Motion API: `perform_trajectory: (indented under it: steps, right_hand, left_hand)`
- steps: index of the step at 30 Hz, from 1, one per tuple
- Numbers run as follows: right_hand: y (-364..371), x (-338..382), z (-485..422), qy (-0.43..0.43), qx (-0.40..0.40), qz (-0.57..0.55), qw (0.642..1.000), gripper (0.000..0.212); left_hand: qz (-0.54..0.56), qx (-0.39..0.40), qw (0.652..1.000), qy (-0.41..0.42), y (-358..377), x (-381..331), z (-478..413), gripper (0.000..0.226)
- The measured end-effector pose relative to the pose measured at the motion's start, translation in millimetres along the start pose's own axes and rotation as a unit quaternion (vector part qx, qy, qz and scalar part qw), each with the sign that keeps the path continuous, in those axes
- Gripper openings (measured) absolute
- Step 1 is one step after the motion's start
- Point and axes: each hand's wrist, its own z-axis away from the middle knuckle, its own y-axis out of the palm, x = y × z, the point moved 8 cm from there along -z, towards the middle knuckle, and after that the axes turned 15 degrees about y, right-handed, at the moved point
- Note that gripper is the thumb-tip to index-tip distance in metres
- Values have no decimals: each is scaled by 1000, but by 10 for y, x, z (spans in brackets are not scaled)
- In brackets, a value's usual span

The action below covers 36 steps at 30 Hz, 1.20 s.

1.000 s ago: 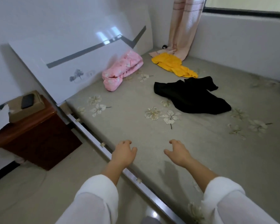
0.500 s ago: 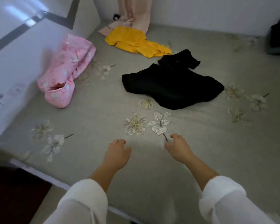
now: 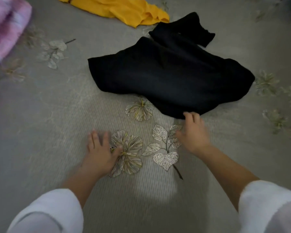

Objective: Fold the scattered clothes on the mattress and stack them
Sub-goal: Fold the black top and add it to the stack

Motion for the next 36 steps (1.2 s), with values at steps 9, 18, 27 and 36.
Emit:
perform_trajectory:
  steps: [9, 18, 27, 36]
  right_hand:
    - [199, 469, -860, -33, -84, 29, 996, 33]
    - [652, 628, 218, -125, -18, -41, 991, 20]
    - [1220, 534, 1486, -72, 190, -157, 967, 26]
    - [1719, 459, 2642, -25, 393, -116, 912, 18]
  left_hand:
    - [-19, -52, 998, 23, 186, 154, -217, 96]
    - [31, 52, 997, 40, 193, 174, -235, 90]
    - [186, -41, 980, 65, -294, 341, 413, 102]
    - [-187, 145, 893, 382, 142, 187, 1137, 35]
